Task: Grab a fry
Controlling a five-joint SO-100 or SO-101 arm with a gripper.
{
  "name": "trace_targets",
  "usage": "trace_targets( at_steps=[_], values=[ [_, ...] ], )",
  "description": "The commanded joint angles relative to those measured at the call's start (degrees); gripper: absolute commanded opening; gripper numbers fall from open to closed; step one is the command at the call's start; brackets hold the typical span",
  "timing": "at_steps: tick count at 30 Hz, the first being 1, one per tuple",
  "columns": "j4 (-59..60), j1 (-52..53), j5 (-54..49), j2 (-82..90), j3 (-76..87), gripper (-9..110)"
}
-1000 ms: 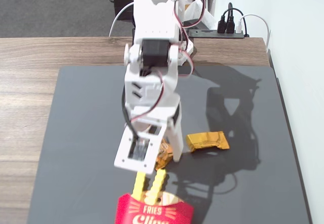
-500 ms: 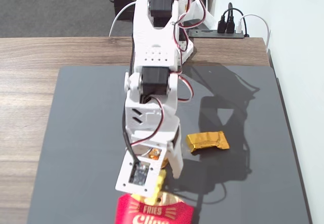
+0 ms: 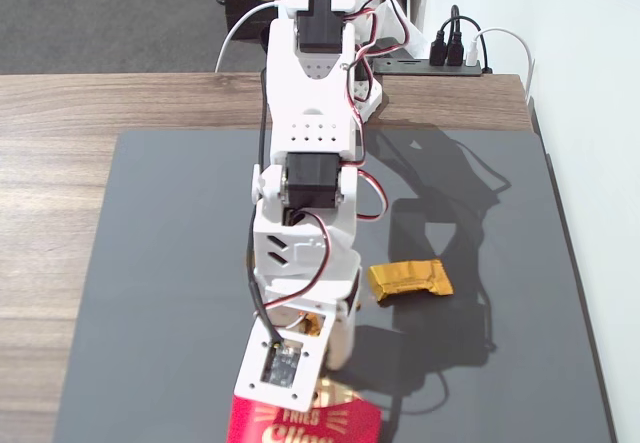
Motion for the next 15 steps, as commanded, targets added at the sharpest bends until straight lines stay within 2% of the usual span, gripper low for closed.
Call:
trace_targets(
  at_steps=[1,15],
  values=[
    [-0.26,-0.88,0.35,0.09,-2.02,1],
    [6.15,-1.32,-0.35,4.31,-1.67,1]
  ],
)
